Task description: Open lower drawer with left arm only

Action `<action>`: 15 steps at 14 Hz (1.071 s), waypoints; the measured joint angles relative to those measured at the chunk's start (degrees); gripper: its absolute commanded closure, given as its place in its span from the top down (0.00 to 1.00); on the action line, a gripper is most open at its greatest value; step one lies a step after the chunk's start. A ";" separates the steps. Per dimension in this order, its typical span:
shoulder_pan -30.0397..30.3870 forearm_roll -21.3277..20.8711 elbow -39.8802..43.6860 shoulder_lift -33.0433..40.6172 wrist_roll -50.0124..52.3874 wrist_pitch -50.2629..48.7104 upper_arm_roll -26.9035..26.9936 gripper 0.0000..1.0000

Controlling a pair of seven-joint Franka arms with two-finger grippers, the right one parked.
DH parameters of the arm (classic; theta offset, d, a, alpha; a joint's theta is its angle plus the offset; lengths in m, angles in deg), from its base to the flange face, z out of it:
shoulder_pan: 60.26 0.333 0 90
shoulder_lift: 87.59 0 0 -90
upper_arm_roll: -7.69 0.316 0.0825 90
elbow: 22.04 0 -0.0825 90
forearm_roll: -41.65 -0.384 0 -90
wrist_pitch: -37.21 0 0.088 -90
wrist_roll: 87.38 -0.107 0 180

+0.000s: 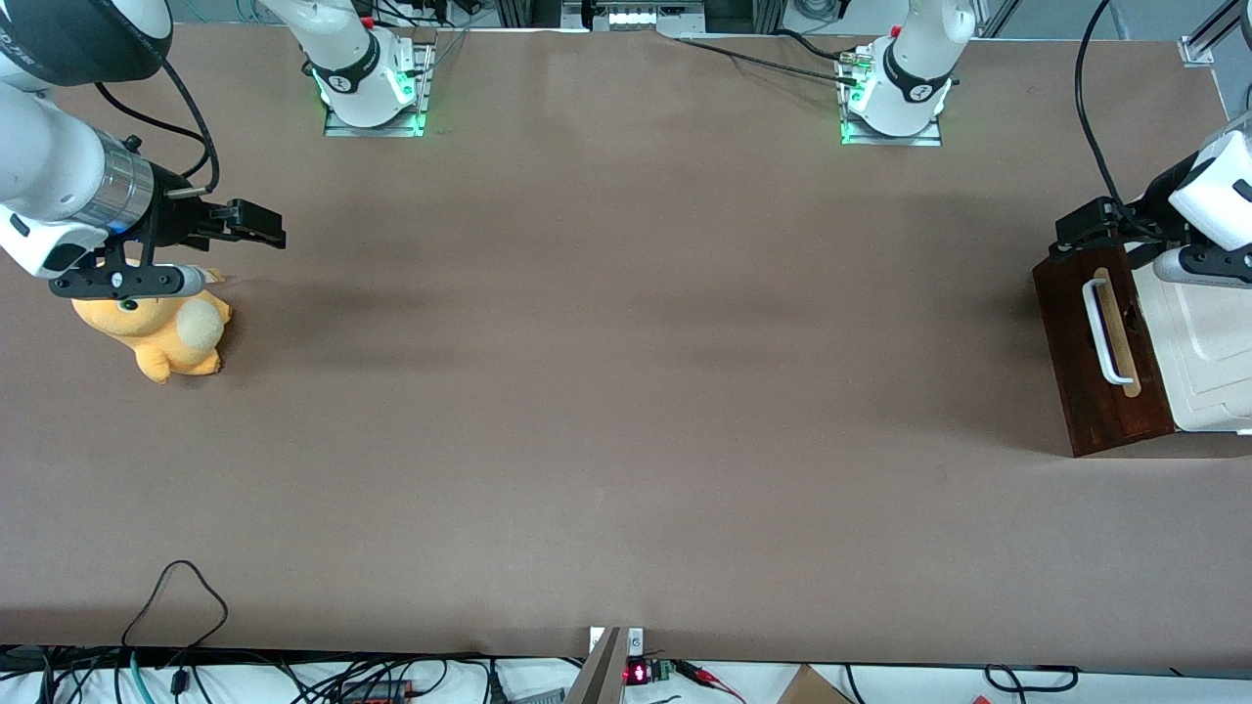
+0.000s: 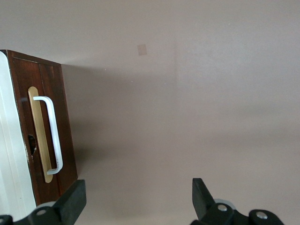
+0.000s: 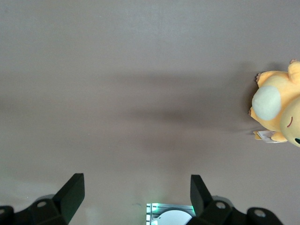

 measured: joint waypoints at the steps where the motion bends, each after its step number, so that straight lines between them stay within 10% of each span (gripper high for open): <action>1: 0.00 -0.23 0.00 -0.01 0.01 0.00 -0.11 1.00; 5: -0.20 -4.04 -1.00 -1.03 -0.04 2.15 -0.55 1.00; 15: -2.11 -36.41 -14.49 -7.12 18.44 12.77 -6.34 1.00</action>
